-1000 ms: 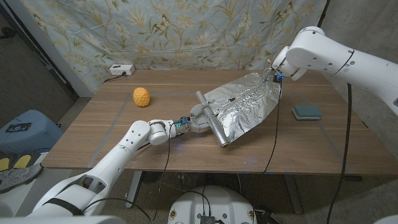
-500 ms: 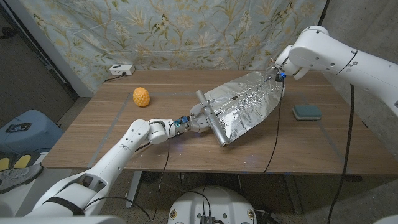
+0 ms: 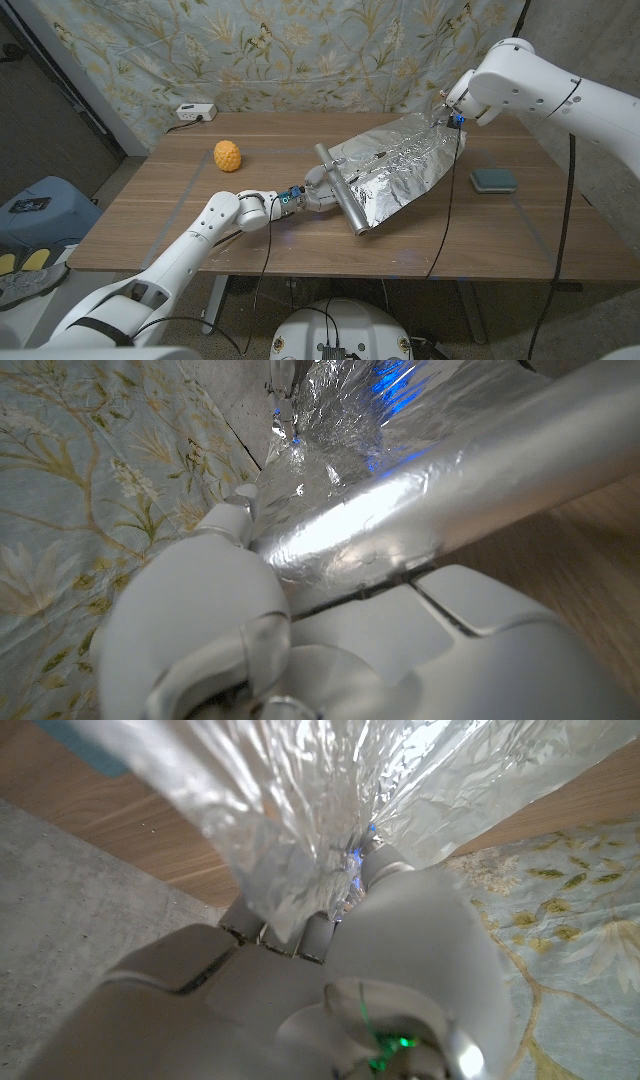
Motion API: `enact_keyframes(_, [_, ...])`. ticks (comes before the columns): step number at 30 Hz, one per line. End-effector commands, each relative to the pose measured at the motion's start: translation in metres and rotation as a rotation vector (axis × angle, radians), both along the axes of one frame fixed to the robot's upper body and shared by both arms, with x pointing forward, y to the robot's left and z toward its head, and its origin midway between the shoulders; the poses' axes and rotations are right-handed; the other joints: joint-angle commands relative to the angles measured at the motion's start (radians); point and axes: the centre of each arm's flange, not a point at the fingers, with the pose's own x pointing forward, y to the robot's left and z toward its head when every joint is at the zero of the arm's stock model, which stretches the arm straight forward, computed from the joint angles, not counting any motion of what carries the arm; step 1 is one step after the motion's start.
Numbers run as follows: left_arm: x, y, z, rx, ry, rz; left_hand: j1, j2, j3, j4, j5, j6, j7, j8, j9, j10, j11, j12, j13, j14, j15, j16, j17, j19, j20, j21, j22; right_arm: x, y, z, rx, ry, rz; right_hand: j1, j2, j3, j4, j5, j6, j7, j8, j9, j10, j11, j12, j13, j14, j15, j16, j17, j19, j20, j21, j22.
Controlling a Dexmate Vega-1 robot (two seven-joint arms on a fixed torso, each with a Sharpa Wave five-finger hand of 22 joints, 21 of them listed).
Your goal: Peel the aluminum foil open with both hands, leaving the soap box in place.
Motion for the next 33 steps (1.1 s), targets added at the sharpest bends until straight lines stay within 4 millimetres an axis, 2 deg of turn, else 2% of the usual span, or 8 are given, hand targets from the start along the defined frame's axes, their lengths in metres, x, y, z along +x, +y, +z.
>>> enact_keyframes(1, [-0.005, 0.004, 0.006, -0.005, -0.013, 0.002, -0.007, 0.0, 0.002, 0.001, -0.001, -0.003, 0.001, 0.006, 0.003, -0.002, 0.001, 0.0, 0.004, 0.0, -0.001, -0.003, 0.001, -0.005, 0.003, -0.004, 0.001, 0.0, -0.005, 0.002, 0.003, -0.003, -0.014, 0.012, 0.003, 0.004, -0.002, 0.006, 0.006, 0.003, -0.002, 0.006, 0.005, -0.004, 0.001, 0.0, 0.017, -0.042, -0.003, 0.002, -0.003, 0.001, 0.007, 0.0])
enact_keyframes(33, [-0.015, 0.012, 0.005, -0.015, -0.014, 0.005, -0.01, 0.003, 0.004, 0.0, 0.0, -0.006, 0.002, 0.007, 0.003, -0.017, 0.006, -0.001, 0.003, -0.013, 0.003, -0.006, -0.001, -0.008, 0.006, -0.009, 0.001, 0.0, -0.018, 0.008, -0.004, -0.01, -0.032, 0.01, 0.004, 0.002, 0.0, 0.005, 0.007, -0.004, -0.009, 0.007, 0.006, -0.007, -0.002, 0.002, 0.021, -0.041, -0.012, 0.008, -0.016, 0.0, 0.033, -0.002])
